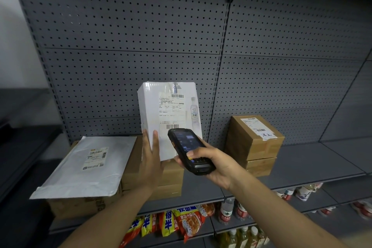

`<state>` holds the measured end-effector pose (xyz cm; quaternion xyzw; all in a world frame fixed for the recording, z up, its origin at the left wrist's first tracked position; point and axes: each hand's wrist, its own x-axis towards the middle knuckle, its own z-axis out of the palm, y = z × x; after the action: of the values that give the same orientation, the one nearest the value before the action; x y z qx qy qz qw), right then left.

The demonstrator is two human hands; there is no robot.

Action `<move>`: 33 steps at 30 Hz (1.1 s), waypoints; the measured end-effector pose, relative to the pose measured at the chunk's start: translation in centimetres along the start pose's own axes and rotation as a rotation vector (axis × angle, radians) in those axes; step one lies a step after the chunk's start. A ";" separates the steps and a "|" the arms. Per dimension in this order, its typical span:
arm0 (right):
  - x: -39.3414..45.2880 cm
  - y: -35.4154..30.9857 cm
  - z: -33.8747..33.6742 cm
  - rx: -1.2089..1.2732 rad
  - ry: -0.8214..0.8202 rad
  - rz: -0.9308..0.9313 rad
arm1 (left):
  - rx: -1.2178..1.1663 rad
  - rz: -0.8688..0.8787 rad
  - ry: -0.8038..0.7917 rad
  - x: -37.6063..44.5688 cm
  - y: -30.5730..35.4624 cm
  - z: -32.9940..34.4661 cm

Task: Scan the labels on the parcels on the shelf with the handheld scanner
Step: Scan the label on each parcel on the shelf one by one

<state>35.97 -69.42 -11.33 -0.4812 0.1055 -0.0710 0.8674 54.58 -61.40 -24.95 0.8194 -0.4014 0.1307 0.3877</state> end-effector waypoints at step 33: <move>1.9 0.0 -14.6 -0.374 0.654 -0.054 | -0.243 -0.043 -0.246 2.0 5.1 6.1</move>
<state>34.15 -81.83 -19.07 -0.5857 0.3753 -0.2230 0.6829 51.42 -68.91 -25.26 0.7847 -0.4410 -0.0285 0.4346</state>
